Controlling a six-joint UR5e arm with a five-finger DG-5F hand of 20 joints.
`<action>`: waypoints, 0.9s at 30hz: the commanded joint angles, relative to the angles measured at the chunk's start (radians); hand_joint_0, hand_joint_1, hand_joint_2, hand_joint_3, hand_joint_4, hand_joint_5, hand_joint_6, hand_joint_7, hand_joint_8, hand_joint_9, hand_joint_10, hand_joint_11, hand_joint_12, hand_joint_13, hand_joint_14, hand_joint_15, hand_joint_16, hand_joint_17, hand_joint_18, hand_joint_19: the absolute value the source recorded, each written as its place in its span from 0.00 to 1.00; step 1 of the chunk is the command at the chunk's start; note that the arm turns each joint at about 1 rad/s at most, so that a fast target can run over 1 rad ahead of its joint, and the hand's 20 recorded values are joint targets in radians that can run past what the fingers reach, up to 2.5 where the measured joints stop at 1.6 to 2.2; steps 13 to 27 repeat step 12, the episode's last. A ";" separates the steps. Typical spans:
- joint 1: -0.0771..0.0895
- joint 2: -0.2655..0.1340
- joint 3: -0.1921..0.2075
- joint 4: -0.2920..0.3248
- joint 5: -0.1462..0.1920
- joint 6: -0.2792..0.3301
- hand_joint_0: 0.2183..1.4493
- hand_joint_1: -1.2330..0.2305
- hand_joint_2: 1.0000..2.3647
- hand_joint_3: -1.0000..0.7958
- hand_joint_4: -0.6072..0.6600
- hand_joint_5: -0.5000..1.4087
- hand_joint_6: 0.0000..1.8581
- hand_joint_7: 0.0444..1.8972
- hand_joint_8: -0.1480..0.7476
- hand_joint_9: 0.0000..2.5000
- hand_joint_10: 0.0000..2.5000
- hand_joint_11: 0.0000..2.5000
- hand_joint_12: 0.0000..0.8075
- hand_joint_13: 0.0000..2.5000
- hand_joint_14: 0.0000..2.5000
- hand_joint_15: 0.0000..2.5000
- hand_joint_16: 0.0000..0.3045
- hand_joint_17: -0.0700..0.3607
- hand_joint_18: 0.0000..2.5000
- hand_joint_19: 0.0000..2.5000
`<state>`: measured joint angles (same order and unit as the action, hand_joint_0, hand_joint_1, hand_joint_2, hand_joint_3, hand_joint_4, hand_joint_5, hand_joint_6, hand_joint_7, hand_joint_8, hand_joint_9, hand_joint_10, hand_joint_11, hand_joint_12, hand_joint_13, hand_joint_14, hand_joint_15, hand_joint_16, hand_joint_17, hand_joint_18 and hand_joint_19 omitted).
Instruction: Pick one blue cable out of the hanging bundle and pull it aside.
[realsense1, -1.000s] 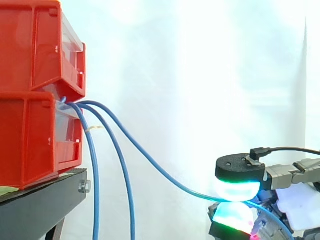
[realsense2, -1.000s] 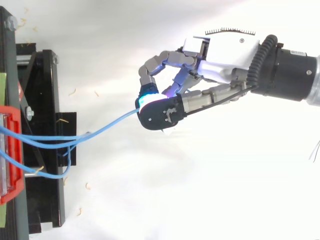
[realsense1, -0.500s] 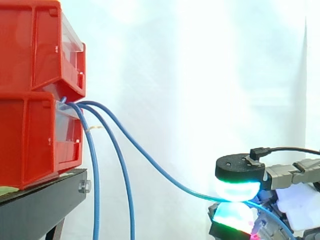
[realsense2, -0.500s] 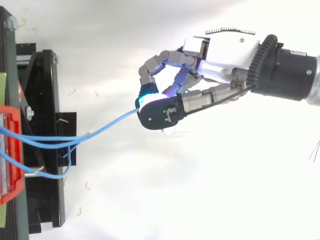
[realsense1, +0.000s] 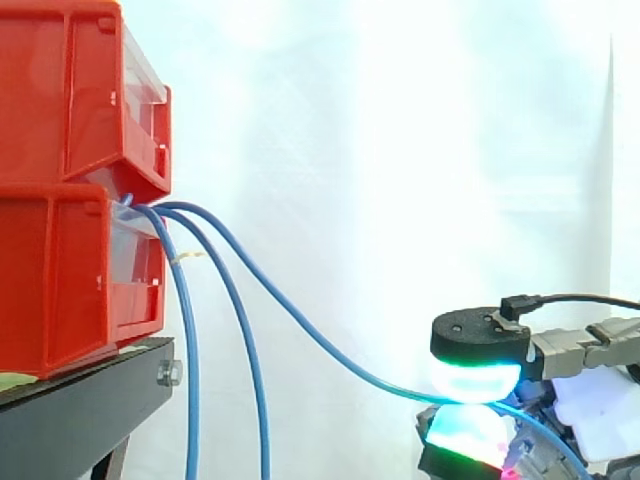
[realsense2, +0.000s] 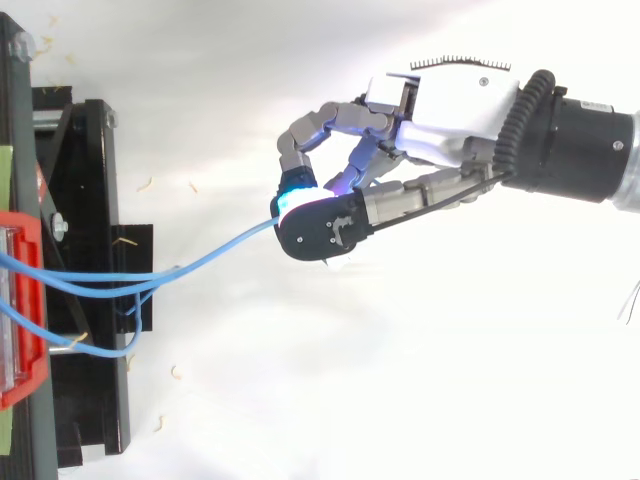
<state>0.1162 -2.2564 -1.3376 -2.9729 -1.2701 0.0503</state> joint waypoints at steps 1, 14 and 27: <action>0.000 0.000 0.000 0.000 0.000 0.000 0.35 0.28 0.00 0.62 0.50 0.21 0.50 0.74 0.54 0.46 0.01 0.29 0.47 0.36 0.01 0.26 0.19 0.46 0.32 0.19; 0.000 0.000 0.000 0.000 0.000 0.000 0.35 0.29 0.00 0.62 0.50 0.21 0.50 0.74 0.55 0.46 0.01 0.29 0.48 0.36 0.01 0.26 0.19 0.46 0.32 0.20; 0.000 0.000 0.000 0.000 0.000 0.000 0.35 0.29 0.00 0.62 0.50 0.21 0.50 0.74 0.55 0.46 0.01 0.29 0.48 0.36 0.01 0.26 0.19 0.46 0.32 0.20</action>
